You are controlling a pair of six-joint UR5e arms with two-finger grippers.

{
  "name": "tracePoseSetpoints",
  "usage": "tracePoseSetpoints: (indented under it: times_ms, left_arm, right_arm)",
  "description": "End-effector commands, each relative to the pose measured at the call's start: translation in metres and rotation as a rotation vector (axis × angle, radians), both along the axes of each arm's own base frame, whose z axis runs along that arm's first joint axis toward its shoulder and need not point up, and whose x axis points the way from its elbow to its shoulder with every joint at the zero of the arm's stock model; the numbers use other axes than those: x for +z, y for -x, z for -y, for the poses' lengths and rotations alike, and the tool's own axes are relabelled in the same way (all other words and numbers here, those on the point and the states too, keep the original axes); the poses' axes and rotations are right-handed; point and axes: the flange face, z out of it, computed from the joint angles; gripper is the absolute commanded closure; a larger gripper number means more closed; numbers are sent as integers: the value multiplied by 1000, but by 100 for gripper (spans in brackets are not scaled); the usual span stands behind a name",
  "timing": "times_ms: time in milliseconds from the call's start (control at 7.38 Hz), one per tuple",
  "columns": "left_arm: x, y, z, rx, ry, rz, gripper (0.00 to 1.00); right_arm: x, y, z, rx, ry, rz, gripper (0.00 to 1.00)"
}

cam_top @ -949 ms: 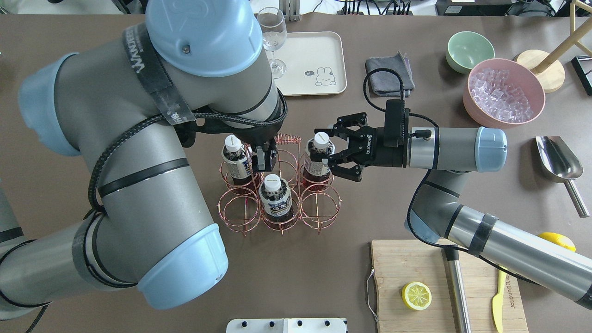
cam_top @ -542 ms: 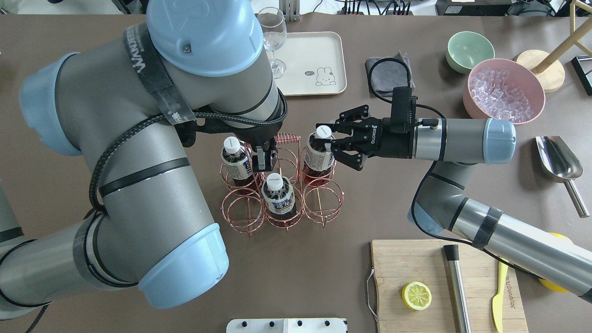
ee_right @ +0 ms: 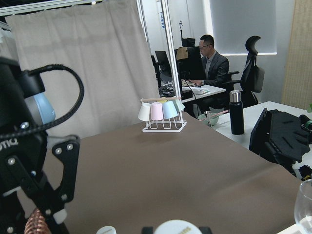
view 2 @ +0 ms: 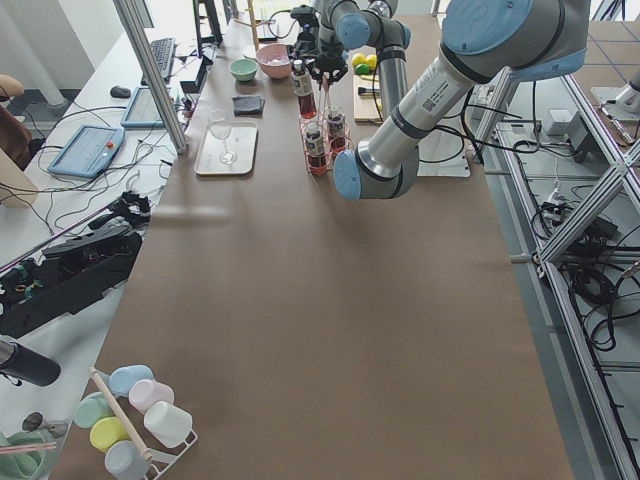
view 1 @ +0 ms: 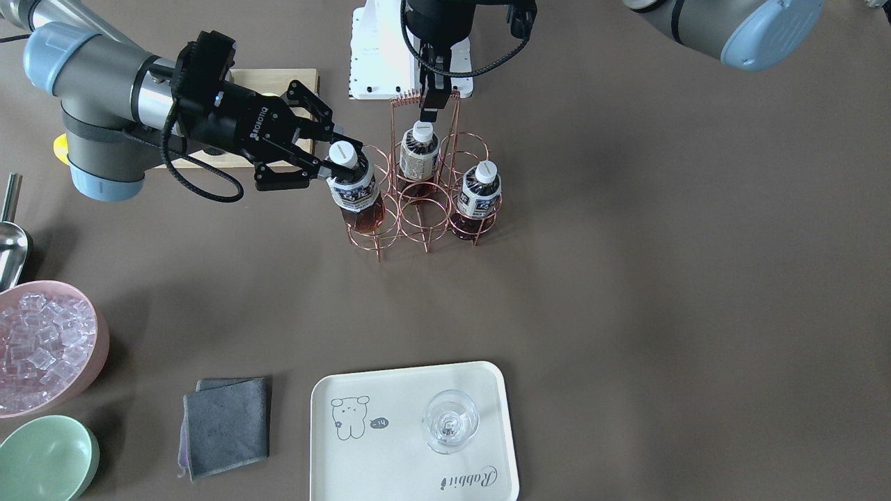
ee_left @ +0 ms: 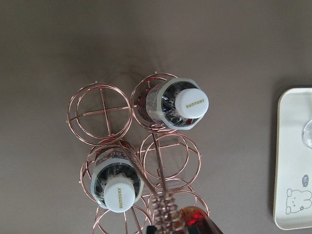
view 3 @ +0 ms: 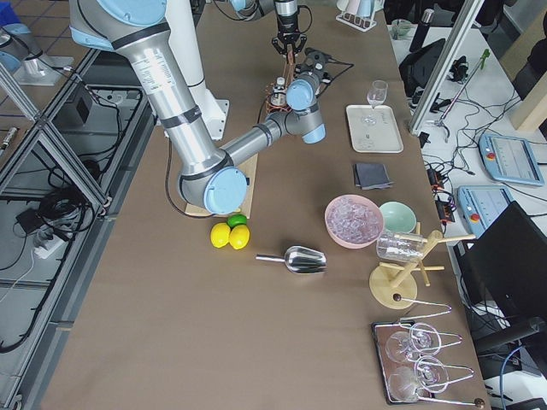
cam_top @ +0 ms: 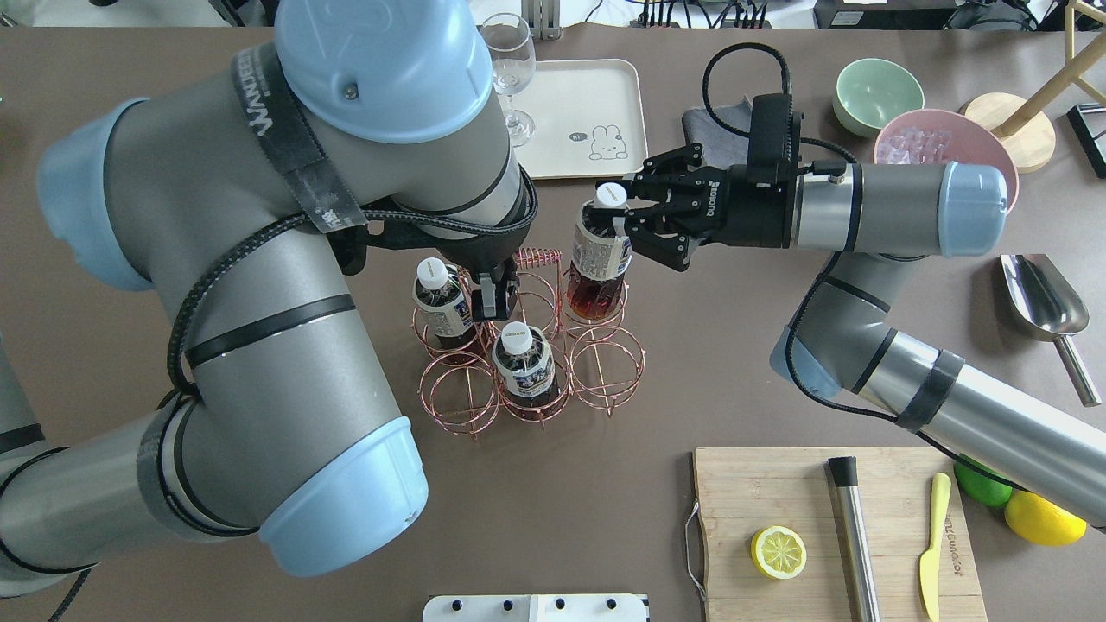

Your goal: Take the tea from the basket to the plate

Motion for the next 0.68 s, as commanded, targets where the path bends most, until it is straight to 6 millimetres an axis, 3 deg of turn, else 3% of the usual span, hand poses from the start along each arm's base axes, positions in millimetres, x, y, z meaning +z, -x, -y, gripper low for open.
tracePoseSetpoints:
  times_ms: [0,271,542]
  left_arm:
    - [0,3,0,-3,1,-1,100]
    - [-3,14,4,-17,-2,-10,100]
    - [-7,33,11,-42,-7,-22,100]
  right_arm:
    - [-28,-55,37,43,108,-10,100]
    - [-30,-66,85,119,144,-56,100]
    - [-6,-56,139,237,169,-118,100]
